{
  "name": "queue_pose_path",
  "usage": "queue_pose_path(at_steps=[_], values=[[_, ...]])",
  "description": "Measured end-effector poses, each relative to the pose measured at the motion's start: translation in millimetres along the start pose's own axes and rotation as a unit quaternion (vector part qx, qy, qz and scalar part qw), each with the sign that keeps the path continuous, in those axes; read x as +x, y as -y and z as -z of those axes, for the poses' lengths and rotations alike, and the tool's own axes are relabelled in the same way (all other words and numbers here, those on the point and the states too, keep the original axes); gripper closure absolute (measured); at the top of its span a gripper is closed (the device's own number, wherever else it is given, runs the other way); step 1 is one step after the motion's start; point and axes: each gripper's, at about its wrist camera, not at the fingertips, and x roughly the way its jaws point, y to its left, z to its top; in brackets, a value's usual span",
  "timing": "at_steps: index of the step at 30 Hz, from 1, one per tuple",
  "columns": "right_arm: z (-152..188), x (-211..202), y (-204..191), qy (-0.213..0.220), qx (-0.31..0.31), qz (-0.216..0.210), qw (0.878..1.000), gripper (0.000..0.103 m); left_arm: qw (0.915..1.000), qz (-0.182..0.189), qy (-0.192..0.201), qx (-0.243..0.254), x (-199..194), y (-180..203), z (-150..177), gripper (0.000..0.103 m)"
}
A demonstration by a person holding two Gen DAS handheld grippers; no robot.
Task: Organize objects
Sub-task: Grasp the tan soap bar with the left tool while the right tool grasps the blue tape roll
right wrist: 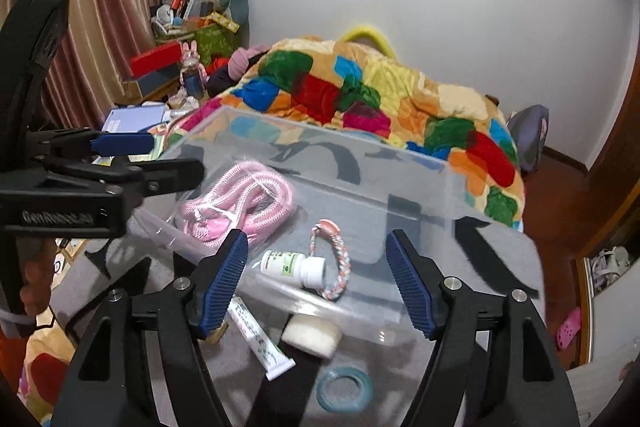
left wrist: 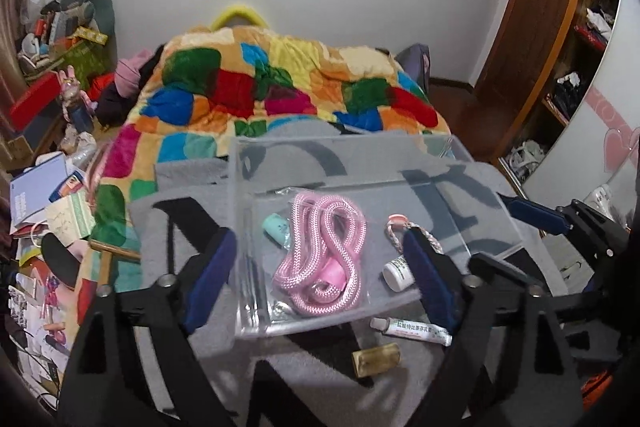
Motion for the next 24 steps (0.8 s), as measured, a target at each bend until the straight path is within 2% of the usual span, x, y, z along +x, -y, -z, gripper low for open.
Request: queue_pose_path(at_steps=[2, 5, 12, 19, 24], values=[[4.0, -10.1, 5.3, 0.009, 0.010, 0.002, 1.000, 0.029, 0.9999, -0.008, 0.009, 0.005, -10.2, 1.8, 5.6, 0.006], [14.3, -21.6, 13.1, 0.015, 0.022, 0.009, 1.000, 0.026, 0.9996, -0.014, 0.010, 0.022, -17.7, 8.0, 17.5, 0.005], [51.5, -27.1, 32.7, -0.013, 0.058, 0.019, 0.998, 0.025, 0.9995, -0.010, -0.017, 0.026, -14.6, 14.4, 50.2, 0.005], [93.2, -2.1, 38.4, -0.069, 0.088, 0.006, 0.994, 0.026, 0.9973, 0.003, -0.069, 0.026, 7.5, 19.9, 85.5, 0.005], [106.3, 4.1, 34.1, -0.078, 0.091, -0.002, 0.993, 0.026, 0.9948, 0.016, -0.099, 0.019, 26.1, 22.7, 103.7, 0.005]])
